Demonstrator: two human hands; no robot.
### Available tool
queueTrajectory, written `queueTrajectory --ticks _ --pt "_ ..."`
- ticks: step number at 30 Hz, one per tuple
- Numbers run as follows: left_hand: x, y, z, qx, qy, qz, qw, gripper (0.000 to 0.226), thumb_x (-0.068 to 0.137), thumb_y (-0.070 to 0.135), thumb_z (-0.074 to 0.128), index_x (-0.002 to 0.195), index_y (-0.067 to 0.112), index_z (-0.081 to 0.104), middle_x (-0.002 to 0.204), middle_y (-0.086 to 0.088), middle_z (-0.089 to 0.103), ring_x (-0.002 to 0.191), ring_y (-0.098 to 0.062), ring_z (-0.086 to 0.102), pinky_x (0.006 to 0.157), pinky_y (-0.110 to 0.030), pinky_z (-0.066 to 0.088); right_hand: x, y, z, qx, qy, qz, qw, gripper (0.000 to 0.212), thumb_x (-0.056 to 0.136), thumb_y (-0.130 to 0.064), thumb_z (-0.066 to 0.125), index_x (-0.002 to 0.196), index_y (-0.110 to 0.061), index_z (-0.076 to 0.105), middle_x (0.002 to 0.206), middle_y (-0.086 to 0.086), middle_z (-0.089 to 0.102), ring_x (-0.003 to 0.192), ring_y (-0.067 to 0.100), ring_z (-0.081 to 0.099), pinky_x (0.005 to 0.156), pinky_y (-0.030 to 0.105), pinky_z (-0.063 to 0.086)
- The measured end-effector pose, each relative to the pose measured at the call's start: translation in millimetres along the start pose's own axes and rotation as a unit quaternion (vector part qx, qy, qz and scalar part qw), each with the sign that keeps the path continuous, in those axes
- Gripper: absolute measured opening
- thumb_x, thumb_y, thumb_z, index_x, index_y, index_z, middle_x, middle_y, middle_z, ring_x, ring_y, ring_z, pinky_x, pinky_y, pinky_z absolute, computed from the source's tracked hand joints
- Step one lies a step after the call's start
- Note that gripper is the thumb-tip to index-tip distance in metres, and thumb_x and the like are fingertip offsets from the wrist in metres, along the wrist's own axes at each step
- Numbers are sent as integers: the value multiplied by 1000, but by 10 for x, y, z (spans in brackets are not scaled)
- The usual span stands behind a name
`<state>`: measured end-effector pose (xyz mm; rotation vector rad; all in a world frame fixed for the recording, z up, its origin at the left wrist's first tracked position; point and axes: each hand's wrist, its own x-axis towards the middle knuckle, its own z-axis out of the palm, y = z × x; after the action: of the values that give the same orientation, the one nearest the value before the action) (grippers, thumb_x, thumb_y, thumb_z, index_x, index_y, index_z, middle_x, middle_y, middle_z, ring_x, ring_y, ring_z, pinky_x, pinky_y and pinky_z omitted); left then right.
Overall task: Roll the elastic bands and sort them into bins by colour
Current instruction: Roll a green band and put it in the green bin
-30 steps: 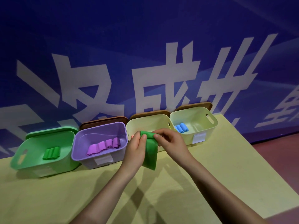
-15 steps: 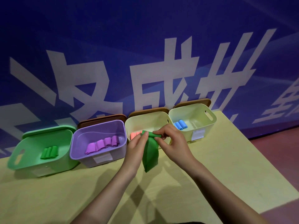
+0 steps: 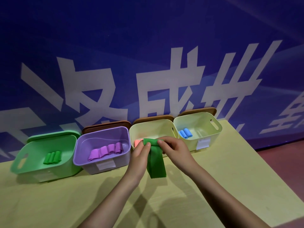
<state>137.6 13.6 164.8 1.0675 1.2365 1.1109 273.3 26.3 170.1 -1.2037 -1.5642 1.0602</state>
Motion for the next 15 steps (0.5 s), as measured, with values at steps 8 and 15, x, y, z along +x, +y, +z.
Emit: queueTrajectory --ticks 8,15 --pt "3 -33 -31 -29 15 -4 999 19 97 23 50 90 19 67 90 -4 66 87 -16 59 80 -31 44 -4 95 25 29 56 -6 998 24 93 -11 58 88 -31 71 80 -16 71 75 1 62 69 24 51" --pt "-43 -90 73 -4 -57 -6 998 18 93 0 54 100 14 63 88 2 70 73 -2 66 65 -13 50 -86 159 -39 58 92 3 994 22 91 -11 59 90 -27 73 89 -5 74 86 9 66 80 32 53"
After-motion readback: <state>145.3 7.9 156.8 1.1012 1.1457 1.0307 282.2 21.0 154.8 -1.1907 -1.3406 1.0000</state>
